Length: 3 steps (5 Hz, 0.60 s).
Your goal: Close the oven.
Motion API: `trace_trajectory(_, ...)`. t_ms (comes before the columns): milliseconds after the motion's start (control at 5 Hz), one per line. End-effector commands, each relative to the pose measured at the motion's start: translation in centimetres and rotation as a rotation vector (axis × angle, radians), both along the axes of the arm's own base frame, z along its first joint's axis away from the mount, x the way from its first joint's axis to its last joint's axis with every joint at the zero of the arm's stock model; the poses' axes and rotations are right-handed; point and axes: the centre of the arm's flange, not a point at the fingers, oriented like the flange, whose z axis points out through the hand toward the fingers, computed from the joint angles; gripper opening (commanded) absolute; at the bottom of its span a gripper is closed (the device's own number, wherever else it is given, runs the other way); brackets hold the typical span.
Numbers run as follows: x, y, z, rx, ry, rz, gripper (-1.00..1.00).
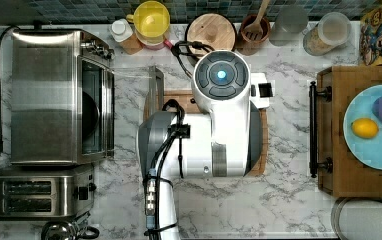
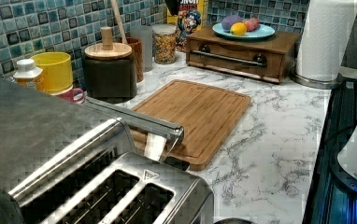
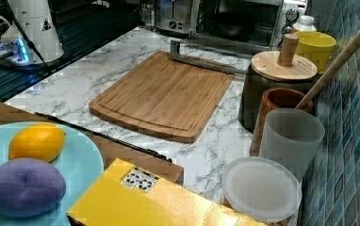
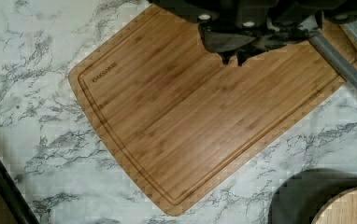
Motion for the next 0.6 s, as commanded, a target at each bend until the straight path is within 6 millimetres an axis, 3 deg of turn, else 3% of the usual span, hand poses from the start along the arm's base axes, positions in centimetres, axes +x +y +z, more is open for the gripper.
trace_trajectory(200,-0.2,0.2,0.3,0.0,-0.006,0.005,-1.0)
trace_trajectory(400,-1.1,0.1,-0.6,0.047,0.0,0.069,-1.0)
trace_trajectory(600,-2.3,0.7,-3.9,0.158,0.047,0.292,-1.0)
